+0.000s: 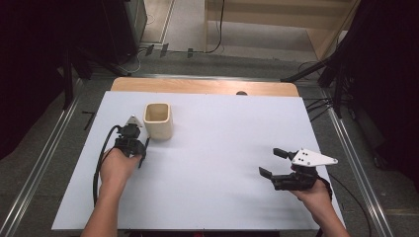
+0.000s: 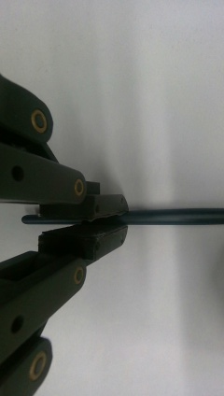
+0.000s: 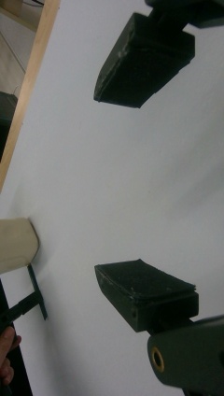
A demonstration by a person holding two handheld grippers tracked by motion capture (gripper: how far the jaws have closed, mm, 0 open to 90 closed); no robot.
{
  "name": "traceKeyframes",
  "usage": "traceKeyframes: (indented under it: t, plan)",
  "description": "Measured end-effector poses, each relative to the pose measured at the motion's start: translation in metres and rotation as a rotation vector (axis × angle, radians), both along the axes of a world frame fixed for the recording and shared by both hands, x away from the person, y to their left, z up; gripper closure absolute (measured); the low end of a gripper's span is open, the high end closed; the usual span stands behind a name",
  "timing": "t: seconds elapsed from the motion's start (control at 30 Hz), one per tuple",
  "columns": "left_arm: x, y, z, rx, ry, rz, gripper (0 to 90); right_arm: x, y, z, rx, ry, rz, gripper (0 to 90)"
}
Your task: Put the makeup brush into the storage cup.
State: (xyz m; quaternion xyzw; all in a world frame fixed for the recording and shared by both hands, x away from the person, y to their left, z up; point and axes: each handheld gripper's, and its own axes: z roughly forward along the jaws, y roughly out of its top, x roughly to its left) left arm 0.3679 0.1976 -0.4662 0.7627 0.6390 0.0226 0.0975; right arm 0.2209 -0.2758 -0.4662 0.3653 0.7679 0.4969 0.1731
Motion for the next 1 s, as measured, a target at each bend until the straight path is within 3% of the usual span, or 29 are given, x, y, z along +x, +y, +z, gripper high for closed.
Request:
traceKeyframes:
  t: [0.5,0.87,1.0]
  plan:
    - [0.005,0.005,0.015,0.038,-0.037,-0.008,85.5,0.000,0.000,0.000,-0.004,-0.004,0.002,15.9]
    - [0.005,0.016,0.026,0.021,-0.086,-0.023,85.5,0.000,0.000,0.000,-0.003,0.000,0.004,15.9]
    - [0.004,0.024,0.031,-0.015,-0.115,-0.016,85.5,0.000,-0.001,0.000,-0.008,-0.001,0.001,15.9]
